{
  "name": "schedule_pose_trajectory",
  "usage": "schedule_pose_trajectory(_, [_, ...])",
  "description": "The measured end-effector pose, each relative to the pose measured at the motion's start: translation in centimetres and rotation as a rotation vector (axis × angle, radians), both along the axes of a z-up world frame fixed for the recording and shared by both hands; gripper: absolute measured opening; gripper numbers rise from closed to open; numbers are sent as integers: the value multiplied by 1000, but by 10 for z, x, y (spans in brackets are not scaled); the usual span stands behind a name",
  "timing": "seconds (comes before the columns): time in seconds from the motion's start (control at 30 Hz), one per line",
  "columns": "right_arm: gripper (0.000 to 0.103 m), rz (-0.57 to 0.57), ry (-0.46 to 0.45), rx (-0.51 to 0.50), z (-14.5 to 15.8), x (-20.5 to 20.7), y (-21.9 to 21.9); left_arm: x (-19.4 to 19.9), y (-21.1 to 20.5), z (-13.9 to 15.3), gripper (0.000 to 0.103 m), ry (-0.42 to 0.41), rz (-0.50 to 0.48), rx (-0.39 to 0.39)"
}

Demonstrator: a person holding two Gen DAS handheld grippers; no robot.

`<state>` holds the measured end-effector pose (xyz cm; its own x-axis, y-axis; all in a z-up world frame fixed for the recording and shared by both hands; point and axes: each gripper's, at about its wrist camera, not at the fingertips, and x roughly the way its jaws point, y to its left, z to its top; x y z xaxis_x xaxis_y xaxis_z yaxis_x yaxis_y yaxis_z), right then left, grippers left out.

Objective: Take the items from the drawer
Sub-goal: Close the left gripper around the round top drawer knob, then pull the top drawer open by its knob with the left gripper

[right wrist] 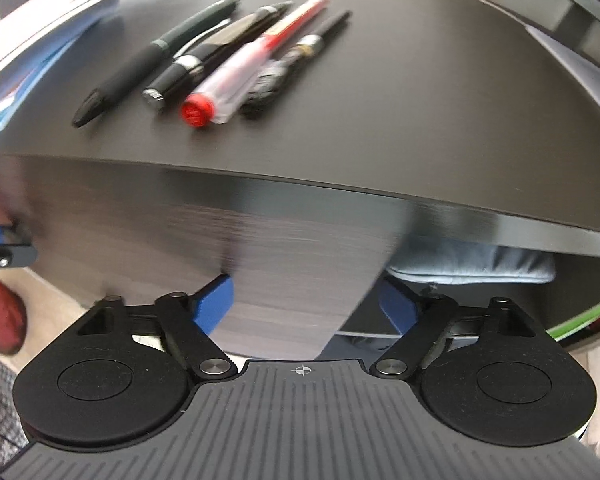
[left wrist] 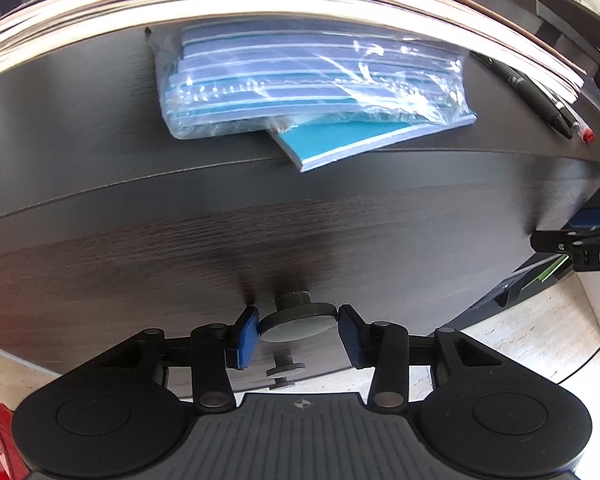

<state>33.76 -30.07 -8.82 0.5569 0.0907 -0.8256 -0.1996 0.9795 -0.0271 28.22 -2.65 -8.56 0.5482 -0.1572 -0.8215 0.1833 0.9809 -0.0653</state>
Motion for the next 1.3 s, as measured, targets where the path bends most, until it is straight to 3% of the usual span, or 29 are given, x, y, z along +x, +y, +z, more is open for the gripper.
schedule_pose_trajectory(0.27, [78, 57, 20, -67, -2, -1, 6, -6, -5, -2, 41, -19, -37, 41])
schedule_pose_trajectory(0.7, [78, 31, 23, -90, -5, -38, 11, -51, -12, -2, 42, -7, -82, 79])
schedule_pose_trajectory(0.77, [82, -18, 11, -91, -2, -55, 13, -61, -10, -1, 49, 2, -90, 79])
schedule_pose_trajectory(0.83, [91, -67, -1, -92, 1, -72, 15, -72, -7, 2, 63, 6, -87, 82])
schedule_pose_trajectory(0.93, [91, -141, -20, -88, 6, -97, 18, -90, -3, 7, 70, 10, -88, 87])
schedule_pose_trajectory(1.17, [91, -281, -103, 188, 41, -166, 22, -115, 9, 12, 75, 17, -101, 66])
schedule_pose_trajectory(1.27, [88, -284, -217, 192, 60, -185, 44, -94, 8, 28, 75, -7, -128, 23])
schedule_pose_trajectory(1.3, [80, -270, -258, 180, 66, -190, 52, -105, 11, 33, 75, -24, -134, 5])
